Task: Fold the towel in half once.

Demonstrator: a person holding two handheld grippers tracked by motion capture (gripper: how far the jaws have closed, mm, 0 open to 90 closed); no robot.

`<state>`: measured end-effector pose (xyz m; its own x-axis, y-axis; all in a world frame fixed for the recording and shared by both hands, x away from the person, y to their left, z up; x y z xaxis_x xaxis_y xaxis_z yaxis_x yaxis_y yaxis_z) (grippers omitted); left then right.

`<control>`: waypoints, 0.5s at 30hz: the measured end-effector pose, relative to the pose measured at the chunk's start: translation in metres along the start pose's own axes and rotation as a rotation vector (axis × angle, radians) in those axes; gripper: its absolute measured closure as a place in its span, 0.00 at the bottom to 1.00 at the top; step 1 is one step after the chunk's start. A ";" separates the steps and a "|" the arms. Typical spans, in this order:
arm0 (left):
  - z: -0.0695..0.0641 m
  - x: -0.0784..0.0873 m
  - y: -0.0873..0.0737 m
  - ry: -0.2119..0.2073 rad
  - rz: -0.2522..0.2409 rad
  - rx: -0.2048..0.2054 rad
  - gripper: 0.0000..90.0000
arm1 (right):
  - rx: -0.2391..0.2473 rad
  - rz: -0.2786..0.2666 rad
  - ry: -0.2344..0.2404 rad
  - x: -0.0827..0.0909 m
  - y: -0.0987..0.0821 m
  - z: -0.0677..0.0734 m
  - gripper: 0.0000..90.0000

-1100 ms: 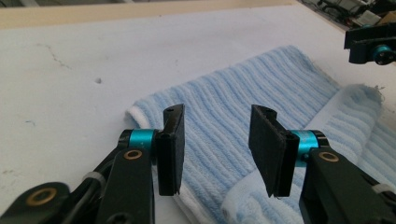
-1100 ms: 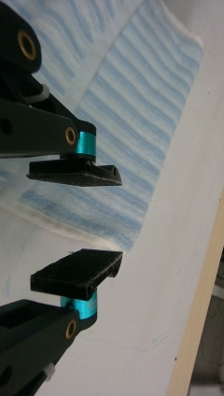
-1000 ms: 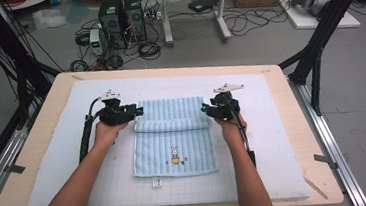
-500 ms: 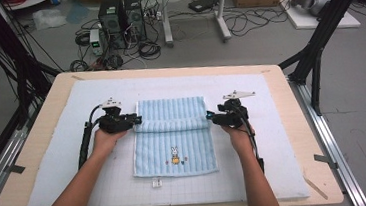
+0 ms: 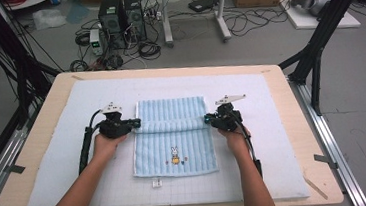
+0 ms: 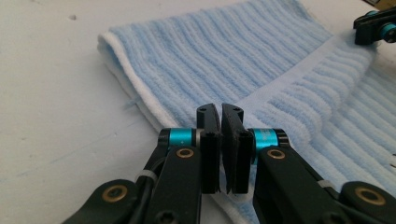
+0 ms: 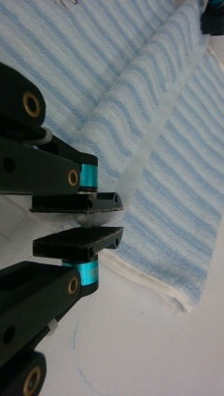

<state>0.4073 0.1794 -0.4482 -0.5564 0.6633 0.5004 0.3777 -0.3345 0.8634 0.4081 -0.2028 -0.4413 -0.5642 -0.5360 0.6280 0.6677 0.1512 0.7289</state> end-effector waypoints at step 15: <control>-0.020 0.027 -0.006 -0.031 -0.113 -0.020 0.95 | 0.100 -0.026 -0.017 0.027 0.002 0.023 0.90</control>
<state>0.3755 0.1863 -0.4383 -0.5716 0.7178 0.3975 0.2985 -0.2694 0.9156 0.3827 -0.1976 -0.4168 -0.5896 -0.5264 0.6126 0.6012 0.2205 0.7681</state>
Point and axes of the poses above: each handheld gripper's, and its own axes: x roughly backward along the jaws, y roughly out of its top, z roughly to its left, the point moved 1 cm from there along -x, roughly forward along the jaws, and after that the axes turned 12 degrees about -x, right-handed, at the moved point
